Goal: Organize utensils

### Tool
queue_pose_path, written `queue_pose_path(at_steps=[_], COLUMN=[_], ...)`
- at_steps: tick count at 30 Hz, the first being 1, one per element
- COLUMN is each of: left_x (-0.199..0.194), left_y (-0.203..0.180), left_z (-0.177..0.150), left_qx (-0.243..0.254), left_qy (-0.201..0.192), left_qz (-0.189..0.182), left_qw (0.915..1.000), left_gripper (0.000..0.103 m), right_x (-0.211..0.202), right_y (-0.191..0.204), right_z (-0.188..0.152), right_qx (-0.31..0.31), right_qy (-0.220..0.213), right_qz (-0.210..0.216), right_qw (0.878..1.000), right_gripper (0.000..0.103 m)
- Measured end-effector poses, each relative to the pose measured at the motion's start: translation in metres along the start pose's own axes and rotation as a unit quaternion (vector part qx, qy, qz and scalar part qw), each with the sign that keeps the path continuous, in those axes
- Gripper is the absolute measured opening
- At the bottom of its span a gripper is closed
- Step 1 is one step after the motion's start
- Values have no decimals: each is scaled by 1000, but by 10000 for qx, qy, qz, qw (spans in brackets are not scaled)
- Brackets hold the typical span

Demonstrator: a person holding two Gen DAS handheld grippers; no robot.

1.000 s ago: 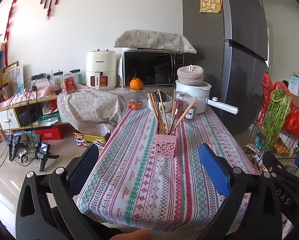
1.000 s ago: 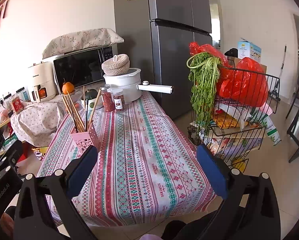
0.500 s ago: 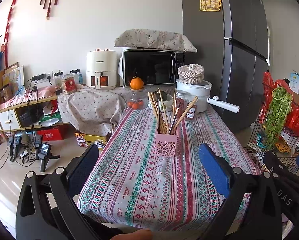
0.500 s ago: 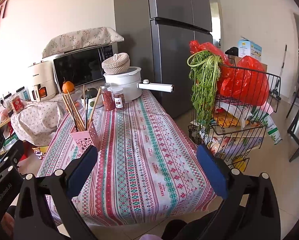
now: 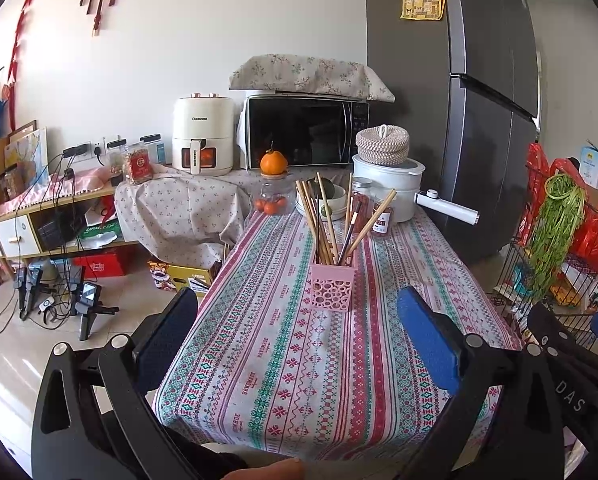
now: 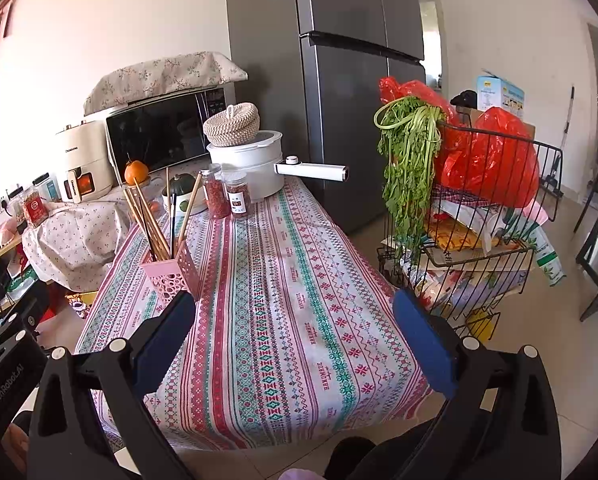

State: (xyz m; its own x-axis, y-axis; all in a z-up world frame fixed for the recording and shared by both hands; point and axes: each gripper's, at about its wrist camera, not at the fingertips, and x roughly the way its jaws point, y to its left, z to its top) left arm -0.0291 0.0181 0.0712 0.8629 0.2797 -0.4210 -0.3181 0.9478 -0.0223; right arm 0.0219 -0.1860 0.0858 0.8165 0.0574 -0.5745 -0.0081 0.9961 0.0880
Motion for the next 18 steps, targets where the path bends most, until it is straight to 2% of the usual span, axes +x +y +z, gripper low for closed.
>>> queue_pose_path(at_steps=[18], left_x=[5], left_y=[2], left_z=[1], left_qx=[81], left_qy=[131], left_qz=[-25], left_qw=[9999], left_gripper=[96], right_x=[5], right_y=[-2], right_z=[-1], right_qx=[16], right_qy=[73], right_qz=[37], right_qw=[10000], right_gripper=[96])
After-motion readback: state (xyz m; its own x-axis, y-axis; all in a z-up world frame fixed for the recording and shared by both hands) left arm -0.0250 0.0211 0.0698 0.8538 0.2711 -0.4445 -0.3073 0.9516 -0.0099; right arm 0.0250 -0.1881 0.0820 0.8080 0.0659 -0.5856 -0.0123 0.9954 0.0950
